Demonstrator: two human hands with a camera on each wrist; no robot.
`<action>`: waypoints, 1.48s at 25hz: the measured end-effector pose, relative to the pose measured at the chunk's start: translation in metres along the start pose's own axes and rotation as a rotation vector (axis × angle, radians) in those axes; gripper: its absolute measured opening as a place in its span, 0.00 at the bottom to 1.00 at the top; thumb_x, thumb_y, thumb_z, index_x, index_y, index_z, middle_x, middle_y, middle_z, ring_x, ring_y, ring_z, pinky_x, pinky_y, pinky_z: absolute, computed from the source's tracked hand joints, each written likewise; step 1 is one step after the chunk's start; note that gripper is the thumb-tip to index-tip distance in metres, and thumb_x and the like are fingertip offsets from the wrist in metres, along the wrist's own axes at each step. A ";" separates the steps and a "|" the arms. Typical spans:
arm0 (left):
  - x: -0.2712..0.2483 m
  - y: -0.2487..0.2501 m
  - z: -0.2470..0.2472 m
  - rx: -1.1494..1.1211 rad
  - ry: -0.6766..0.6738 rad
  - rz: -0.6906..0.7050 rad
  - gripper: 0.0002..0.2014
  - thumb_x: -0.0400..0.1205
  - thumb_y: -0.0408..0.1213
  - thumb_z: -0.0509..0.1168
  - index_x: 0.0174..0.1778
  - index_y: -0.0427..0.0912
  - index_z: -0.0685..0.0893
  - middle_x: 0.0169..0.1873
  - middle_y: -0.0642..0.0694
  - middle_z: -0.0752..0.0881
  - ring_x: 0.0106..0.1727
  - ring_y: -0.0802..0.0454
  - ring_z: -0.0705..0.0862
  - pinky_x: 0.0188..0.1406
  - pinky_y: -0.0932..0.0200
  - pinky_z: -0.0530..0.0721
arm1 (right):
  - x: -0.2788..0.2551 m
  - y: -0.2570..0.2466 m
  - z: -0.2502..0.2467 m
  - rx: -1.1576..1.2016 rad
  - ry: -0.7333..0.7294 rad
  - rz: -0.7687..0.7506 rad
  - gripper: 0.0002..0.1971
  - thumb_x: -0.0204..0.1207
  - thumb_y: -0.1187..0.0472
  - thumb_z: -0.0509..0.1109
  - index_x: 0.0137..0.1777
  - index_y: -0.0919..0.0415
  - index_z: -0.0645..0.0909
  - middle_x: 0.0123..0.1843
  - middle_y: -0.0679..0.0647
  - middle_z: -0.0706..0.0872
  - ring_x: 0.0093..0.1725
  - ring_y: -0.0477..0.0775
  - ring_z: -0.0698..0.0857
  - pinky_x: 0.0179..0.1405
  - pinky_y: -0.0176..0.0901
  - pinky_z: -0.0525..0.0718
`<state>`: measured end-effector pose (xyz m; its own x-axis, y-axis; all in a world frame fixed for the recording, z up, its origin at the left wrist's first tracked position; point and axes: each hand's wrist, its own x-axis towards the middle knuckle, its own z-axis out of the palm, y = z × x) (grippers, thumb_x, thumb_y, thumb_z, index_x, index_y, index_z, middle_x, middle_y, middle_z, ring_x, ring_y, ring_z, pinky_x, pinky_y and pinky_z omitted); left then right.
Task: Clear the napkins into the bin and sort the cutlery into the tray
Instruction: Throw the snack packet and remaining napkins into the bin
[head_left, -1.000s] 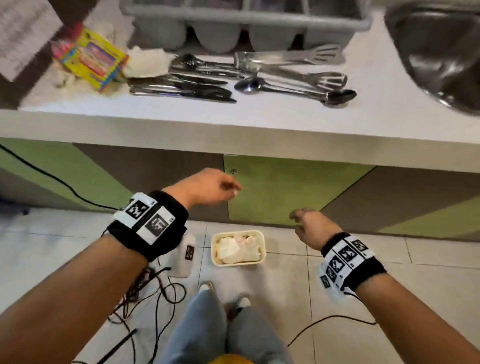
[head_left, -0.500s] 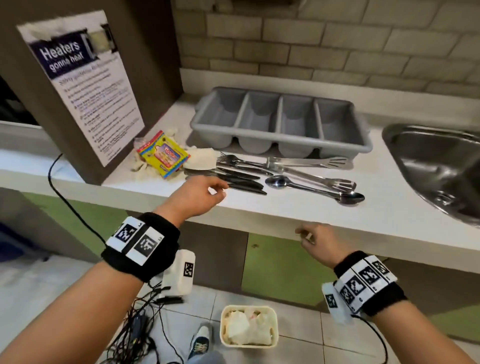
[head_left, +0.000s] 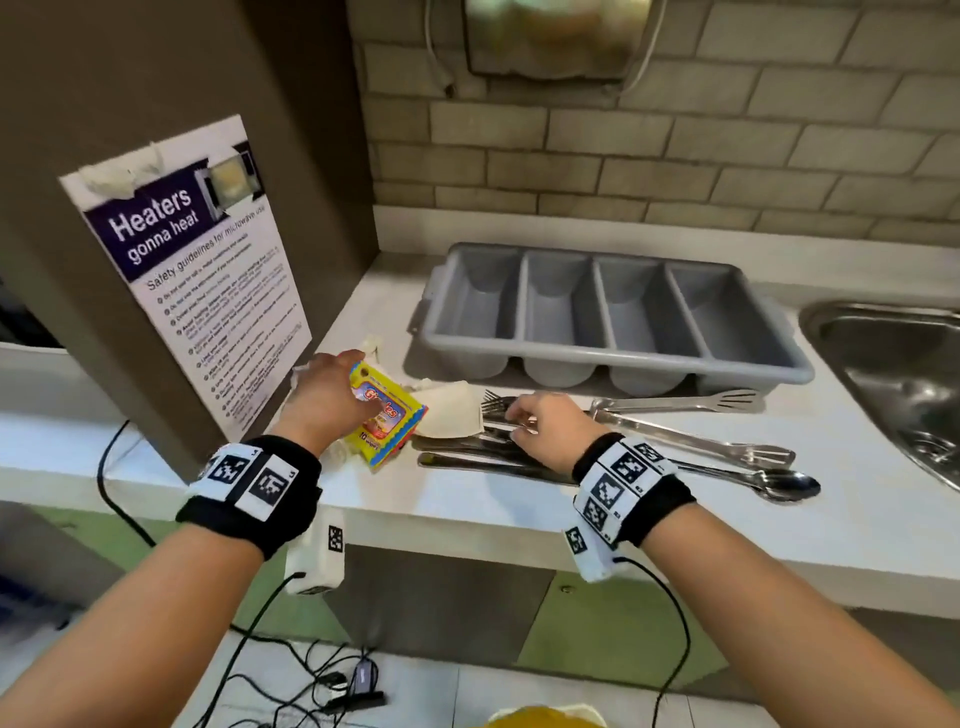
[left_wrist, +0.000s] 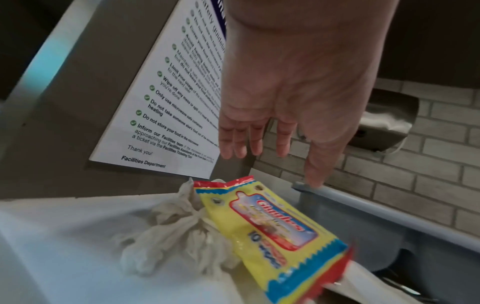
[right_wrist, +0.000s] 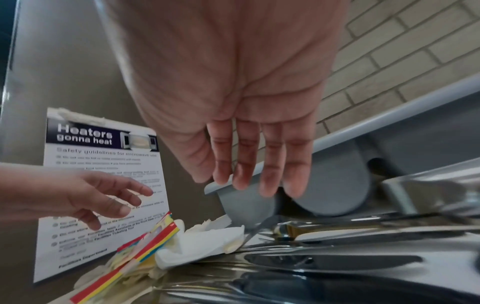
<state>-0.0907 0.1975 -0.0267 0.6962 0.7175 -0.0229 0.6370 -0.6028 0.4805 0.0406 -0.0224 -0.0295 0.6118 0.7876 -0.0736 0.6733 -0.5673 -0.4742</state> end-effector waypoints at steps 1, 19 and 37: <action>0.008 -0.007 0.001 0.030 -0.031 -0.015 0.39 0.68 0.41 0.76 0.75 0.45 0.67 0.69 0.33 0.71 0.73 0.37 0.70 0.74 0.49 0.69 | 0.012 -0.009 0.005 -0.026 -0.017 0.000 0.16 0.75 0.59 0.67 0.61 0.62 0.79 0.62 0.62 0.83 0.62 0.61 0.81 0.64 0.45 0.76; 0.045 -0.049 0.017 0.051 -0.102 0.000 0.53 0.60 0.50 0.80 0.77 0.56 0.56 0.66 0.37 0.73 0.70 0.35 0.72 0.66 0.39 0.74 | 0.097 -0.052 0.066 0.035 0.031 0.451 0.33 0.71 0.71 0.69 0.74 0.63 0.58 0.72 0.65 0.69 0.69 0.70 0.76 0.69 0.59 0.77; 0.026 0.003 -0.015 -0.816 -0.004 0.233 0.15 0.80 0.25 0.63 0.56 0.50 0.74 0.42 0.58 0.82 0.42 0.62 0.85 0.45 0.65 0.82 | 0.013 -0.016 -0.023 0.323 0.508 0.246 0.08 0.78 0.67 0.63 0.55 0.69 0.74 0.48 0.67 0.86 0.46 0.61 0.82 0.41 0.39 0.74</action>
<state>-0.0752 0.2197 -0.0123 0.7819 0.6043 0.1531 0.0399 -0.2935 0.9551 0.0478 -0.0087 -0.0028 0.9057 0.3872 0.1726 0.3780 -0.5532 -0.7423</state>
